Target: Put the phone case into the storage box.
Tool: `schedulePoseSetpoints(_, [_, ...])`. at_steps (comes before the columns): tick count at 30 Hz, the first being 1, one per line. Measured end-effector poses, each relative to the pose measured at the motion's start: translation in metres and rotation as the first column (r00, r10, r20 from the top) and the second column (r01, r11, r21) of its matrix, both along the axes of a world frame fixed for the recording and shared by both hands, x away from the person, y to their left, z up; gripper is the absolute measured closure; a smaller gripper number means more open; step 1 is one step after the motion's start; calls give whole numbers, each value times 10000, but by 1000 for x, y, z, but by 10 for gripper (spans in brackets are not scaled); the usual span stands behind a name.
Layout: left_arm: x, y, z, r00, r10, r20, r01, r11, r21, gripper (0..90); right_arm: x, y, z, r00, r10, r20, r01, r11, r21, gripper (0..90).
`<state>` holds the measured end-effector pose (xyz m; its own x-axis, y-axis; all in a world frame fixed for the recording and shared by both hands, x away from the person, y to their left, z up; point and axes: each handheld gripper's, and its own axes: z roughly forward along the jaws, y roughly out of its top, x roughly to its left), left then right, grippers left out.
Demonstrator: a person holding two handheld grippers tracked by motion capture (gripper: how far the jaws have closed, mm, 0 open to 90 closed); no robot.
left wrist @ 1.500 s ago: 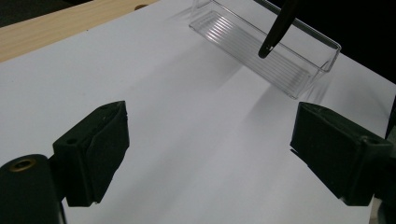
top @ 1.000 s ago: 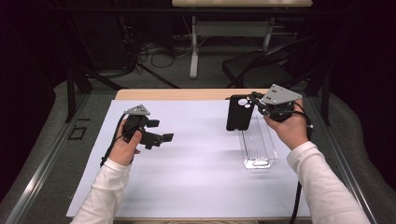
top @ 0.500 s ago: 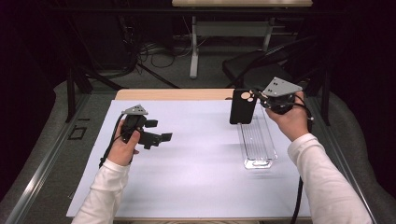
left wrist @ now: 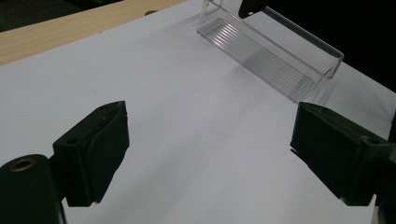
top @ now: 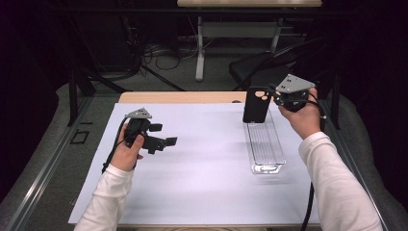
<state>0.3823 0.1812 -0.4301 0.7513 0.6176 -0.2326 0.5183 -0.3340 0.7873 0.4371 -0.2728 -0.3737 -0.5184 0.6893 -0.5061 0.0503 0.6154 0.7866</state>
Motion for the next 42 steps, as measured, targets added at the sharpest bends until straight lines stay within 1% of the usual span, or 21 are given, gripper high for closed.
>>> schedulePoseSetpoints(5, [-1,1,1,10000,43,52,-43,10000,-59,119,6,-3,1,9997,-223,70,223,9998,5,807])
schedulePoseSetpoints(9, [-2,2,1,10000,49,56,-48,10000,-68,118,9,-4,-3,9995,-290,97,292,9993,-240,807])
schedulePoseSetpoints(11, [-2,2,1,9999,114,50,-113,9999,-90,118,11,-4,-5,9994,-311,128,314,9992,-259,807])
schedulePoseSetpoints(16, [-2,3,1,9999,91,62,-90,9999,-67,118,17,-4,-10,9993,-328,178,334,9989,-322,807])
schedulePoseSetpoints(22, [-2,4,1,9999,90,51,-89,9999,-92,118,23,-5,-15,9984,-417,382,431,9984,-378,807])
schedulePoseSetpoints(25, [-2,5,0,9999,164,29,-164,9998,-103,118,26,-5,-17,9981,-439,441,457,9981,-407,807])
schedulePoseSetpoints(26, [-2,6,0,9999,167,29,-167,9998,-93,118,27,-5,-19,9980,-470,415,487,9980,-397,807])
schedulePoseSetpoints(29, [-2,7,0,9998,178,22,-178,9998,-49,118,32,-4,-24,9973,-523,524,545,9976,-425,807])
schedulePoseSetpoints(36, [-3,9,-1,9996,293,13,-293,9995,-81,119,39,1,-33,9952,-562,804,624,9951,-767,807])
schedulePoseSetpoints(38, [-3,10,-2,9995,320,-19,-320,9995,-59,118,41,2,-36,9949,-519,867,601,9937,-948,807])
schedulePoseSetpoints(42, [-3,11,-2,9995,326,-5,-326,9995,-50,119,43,3,-41,9935,-548,998,651,9925,-1032,807])
